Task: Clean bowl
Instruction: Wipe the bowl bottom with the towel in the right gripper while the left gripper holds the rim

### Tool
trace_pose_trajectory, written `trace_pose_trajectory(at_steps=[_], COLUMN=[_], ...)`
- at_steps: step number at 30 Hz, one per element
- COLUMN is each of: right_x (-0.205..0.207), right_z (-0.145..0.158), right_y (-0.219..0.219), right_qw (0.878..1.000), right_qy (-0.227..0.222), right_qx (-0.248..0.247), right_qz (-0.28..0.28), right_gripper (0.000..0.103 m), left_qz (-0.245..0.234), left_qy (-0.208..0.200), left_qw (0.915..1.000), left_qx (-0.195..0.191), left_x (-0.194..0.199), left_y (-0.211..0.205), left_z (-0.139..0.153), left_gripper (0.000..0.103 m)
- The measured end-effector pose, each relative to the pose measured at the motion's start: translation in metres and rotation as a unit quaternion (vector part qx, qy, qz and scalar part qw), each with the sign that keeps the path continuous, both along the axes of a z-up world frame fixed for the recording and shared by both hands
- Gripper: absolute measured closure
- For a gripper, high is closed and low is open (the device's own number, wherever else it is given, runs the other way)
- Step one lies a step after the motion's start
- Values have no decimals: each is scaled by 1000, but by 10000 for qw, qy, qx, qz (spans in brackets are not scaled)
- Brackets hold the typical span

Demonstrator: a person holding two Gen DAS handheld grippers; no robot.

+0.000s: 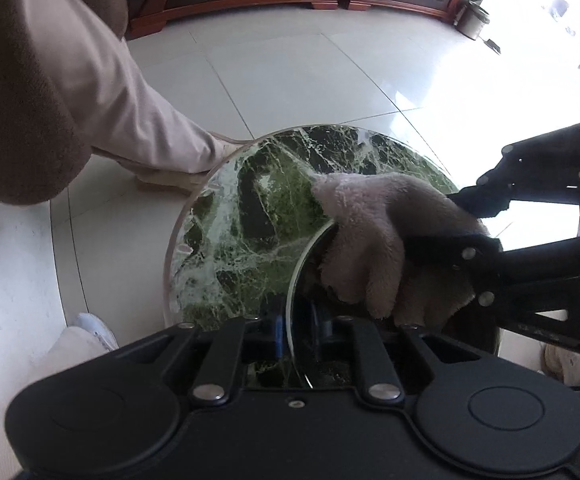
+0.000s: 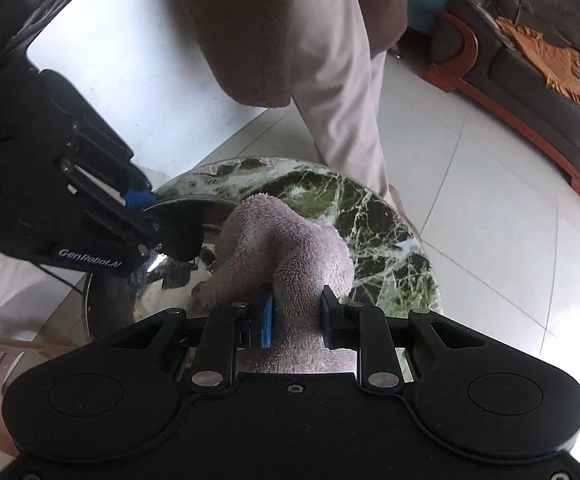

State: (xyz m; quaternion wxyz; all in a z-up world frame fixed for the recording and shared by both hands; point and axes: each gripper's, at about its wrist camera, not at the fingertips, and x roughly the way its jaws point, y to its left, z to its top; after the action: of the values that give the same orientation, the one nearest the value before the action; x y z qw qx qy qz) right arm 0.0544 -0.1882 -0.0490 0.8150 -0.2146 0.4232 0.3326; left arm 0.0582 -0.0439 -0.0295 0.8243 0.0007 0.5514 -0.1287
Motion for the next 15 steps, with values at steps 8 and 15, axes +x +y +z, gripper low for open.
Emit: trace_pose_trajectory(at_steps=[8,15], right_x=[-27,-23], right_z=[-16,-8], right_y=[-42,-23], right_qw=[9722,9823], right_qy=[830,400], right_qx=[1103,659], right_qz=[-1891,-1705], right_gripper=[80,79], left_qz=[383,243], left_qy=[-138,-73], left_qw=[9992,9997], left_qx=[-26,55], left_x=[-8,-7], left_y=[-2,-4], left_z=[1,1], left_gripper=[90,88])
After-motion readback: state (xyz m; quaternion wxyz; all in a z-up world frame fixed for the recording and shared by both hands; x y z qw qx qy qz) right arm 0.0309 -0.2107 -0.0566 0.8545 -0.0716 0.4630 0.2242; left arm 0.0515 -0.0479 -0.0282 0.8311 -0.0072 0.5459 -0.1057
